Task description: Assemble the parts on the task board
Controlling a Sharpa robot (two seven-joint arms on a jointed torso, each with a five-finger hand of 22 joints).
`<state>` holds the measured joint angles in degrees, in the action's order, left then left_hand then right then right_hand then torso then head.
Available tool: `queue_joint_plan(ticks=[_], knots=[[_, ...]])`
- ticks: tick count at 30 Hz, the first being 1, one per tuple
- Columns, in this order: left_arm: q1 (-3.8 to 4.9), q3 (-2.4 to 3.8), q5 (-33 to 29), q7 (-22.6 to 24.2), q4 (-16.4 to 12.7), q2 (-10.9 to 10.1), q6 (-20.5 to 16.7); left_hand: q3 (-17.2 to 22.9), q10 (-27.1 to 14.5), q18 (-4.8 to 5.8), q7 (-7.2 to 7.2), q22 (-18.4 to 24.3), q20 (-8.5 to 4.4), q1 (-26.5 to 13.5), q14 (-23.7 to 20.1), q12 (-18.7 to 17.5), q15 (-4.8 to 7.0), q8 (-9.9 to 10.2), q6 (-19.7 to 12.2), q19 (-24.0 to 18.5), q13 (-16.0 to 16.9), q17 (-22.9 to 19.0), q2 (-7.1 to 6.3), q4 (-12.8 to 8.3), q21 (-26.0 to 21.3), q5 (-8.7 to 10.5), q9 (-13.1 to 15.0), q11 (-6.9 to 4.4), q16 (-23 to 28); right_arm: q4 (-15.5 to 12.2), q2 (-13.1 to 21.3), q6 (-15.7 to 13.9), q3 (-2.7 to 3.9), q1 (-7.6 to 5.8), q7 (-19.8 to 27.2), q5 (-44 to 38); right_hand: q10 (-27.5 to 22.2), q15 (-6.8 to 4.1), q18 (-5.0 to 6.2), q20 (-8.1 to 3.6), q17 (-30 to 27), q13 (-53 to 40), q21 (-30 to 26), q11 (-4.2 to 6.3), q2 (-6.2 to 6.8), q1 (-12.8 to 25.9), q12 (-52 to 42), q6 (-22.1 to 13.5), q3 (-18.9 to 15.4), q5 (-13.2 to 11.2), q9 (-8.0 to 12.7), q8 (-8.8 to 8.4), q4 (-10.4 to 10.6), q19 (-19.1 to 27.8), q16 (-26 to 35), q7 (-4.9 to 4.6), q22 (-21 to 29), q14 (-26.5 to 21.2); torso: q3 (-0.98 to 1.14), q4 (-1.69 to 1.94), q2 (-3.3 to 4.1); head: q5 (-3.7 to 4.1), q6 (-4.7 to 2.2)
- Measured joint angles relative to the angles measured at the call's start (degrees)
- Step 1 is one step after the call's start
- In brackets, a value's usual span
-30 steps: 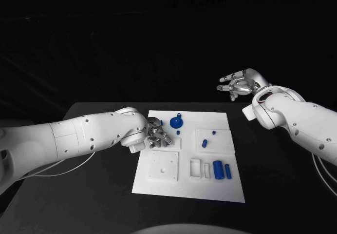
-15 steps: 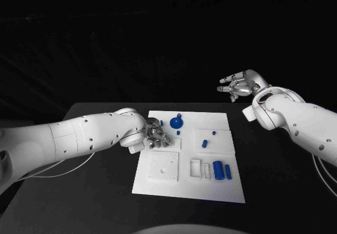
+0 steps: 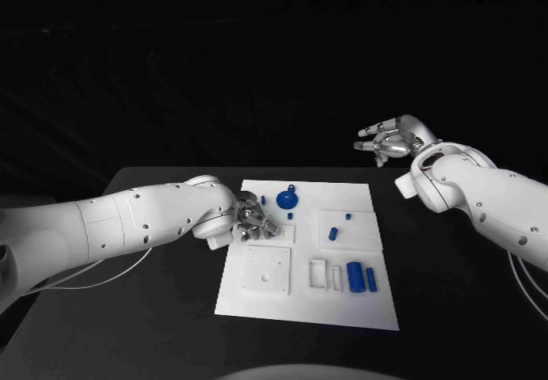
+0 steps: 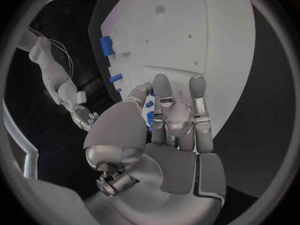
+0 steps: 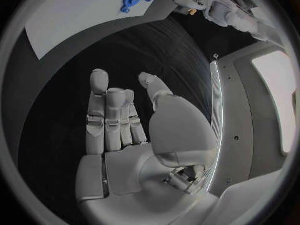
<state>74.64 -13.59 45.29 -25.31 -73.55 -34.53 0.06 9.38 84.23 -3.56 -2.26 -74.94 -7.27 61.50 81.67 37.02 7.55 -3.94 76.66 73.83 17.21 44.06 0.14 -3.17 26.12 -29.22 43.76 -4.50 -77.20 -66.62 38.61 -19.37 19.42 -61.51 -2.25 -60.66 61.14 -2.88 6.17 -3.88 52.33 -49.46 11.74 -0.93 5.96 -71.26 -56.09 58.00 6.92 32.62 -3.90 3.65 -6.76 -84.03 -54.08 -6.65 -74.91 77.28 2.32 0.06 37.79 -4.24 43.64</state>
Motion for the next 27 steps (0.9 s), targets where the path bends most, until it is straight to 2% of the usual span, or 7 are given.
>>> queue_joint_plan(ticks=[6,8,23,27], knots=[[0.05,0.00,-0.07,0.00,-0.01,-0.18,0.00,0.03,0.00,0.00,0.00,0.01,0.00,0.00,0.00,0.00,0.00,0.00,0.00,0.00,-0.06,0.12,0.00,0.27,0.00,0.00,0.00,0.00,0.00,0.06,-0.01,0.03,0.00,0.03,0.00,0.02,0.00,0.00,0.00,0.00,0.00,0.00,0.00,0.00,0.00,0.00,0.00,0.00,0.00,0.00,0.00,0.00,0.00,0.00,0.00,0.00,0.00,0.00,-0.01,-0.01,-0.01,-0.02,0.00],[0.05,0.00,-0.09,0.00,-0.02,-0.20,0.01,-0.09,0.00,0.59,0.00,0.00,0.00,0.00,0.00,0.00,0.00,0.00,0.00,0.00,-0.06,0.12,0.00,0.39,0.00,0.00,0.00,0.00,0.00,0.09,-0.01,0.04,0.00,0.05,0.00,0.03,0.00,0.00,0.00,0.00,0.00,0.00,0.00,0.00,0.00,0.00,0.00,0.00,0.00,0.00,0.00,0.00,0.00,0.00,0.00,0.00,0.00,0.00,-0.01,-0.01,-0.01,-0.01,0.00],[0.05,-0.01,-0.36,0.05,-0.01,-0.34,-0.01,-0.43,0.00,0.58,0.00,0.02,0.00,0.26,0.00,0.00,0.00,0.00,0.00,0.00,-0.21,0.11,-0.27,1.04,0.00,0.27,0.00,0.00,0.00,0.23,-0.05,0.09,0.00,0.16,-0.02,0.09,0.01,0.00,0.00,0.00,0.00,0.00,0.00,-0.01,0.00,0.00,0.00,-0.01,0.00,0.00,0.00,0.00,-0.01,0.00,0.00,0.01,0.00,0.00,0.00,-0.04,0.00,0.01,0.01],[0.04,-0.01,-0.49,0.05,0.03,-0.45,-0.03,-0.82,0.00,0.57,0.00,0.02,0.00,0.36,0.00,0.00,0.00,0.00,0.00,0.00,-0.21,0.09,-0.96,1.75,-0.21,0.45,0.00,0.00,0.00,0.30,-0.06,0.10,0.00,0.25,-0.03,0.11,0.01,0.00,0.00,0.00,0.00,0.00,0.00,-0.01,0.00,0.00,0.00,-0.09,0.00,0.00,0.00,0.00,-0.01,0.00,0.00,0.09,0.00,0.00,0.03,-0.04,0.00,0.01,-0.03]])
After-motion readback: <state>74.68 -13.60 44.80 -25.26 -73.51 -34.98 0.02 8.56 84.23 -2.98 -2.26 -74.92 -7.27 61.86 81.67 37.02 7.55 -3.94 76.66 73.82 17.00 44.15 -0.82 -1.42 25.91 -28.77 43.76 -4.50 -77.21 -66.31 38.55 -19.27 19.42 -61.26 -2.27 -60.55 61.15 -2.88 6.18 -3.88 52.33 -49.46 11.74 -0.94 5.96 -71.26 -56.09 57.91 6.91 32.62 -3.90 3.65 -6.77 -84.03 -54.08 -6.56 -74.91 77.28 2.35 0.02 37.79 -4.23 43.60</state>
